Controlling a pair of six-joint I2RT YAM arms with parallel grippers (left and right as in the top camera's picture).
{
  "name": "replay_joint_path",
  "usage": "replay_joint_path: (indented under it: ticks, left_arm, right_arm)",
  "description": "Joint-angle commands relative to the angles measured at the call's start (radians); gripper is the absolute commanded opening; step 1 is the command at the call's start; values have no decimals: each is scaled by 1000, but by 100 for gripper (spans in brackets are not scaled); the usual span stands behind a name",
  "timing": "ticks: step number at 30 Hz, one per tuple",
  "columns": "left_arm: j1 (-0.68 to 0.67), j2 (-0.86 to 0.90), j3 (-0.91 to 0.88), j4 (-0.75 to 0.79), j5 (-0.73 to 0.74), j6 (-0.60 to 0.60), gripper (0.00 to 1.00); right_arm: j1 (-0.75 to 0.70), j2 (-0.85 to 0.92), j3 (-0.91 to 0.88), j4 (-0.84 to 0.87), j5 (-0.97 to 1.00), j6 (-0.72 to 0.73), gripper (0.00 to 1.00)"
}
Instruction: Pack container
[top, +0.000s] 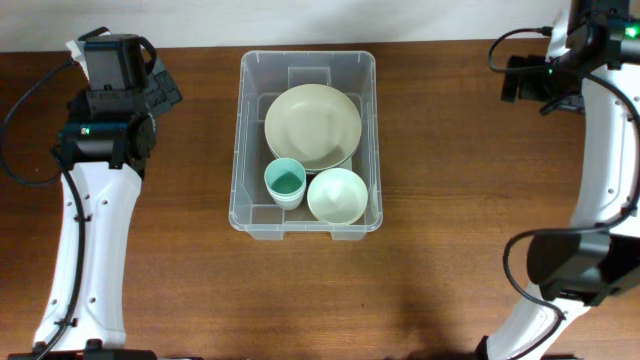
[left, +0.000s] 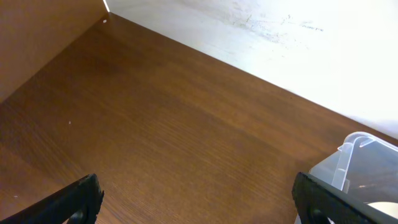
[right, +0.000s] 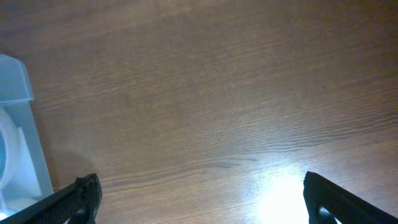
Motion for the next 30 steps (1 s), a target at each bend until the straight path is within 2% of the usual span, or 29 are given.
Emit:
replay_joint_path:
  ticks: [1,6,10,13,17,18,21,25,27,30]
  left_arm:
    - [0,-10,10,0,-14,11,100]
    - [0,-10,10,0,-14,11,100]
    - [0,-10,10,0,-14,11,100]
    - [0,-10,10,0,-14,11,100]
    - [0,-10,10,0,-14,11,100]
    - [0,-10,10,0,-14,11,100]
    - [0,-10,10,0,-14,12,100]
    - [0,-10,10,0,-14,11,100]
    - [0,-10,10,0,-14,11,100]
    - [0,-10,10,0,-14,11,100]
  right_arm:
    - [26,-187,2,0,6,-3,99]
    - [92,-423,2,31,19,-13,99]
    - [209,-667,-29,200,35,-29,99]
    - [281,-838,-146,377,26,-29,99]
    - [310,-1132,-468,632,-29,-29,99]
    - [303,-1238,-609,703,-28,-30,99]
    - [281,-1410,-874,822,-9,-62,99]
    - [223,-1585,-1220,964,-10,-100,99]
    - [181,-1654,-1426,1093,-40,-100,99]
    - [153,-1687,-1616,1242,-91,-100,99]
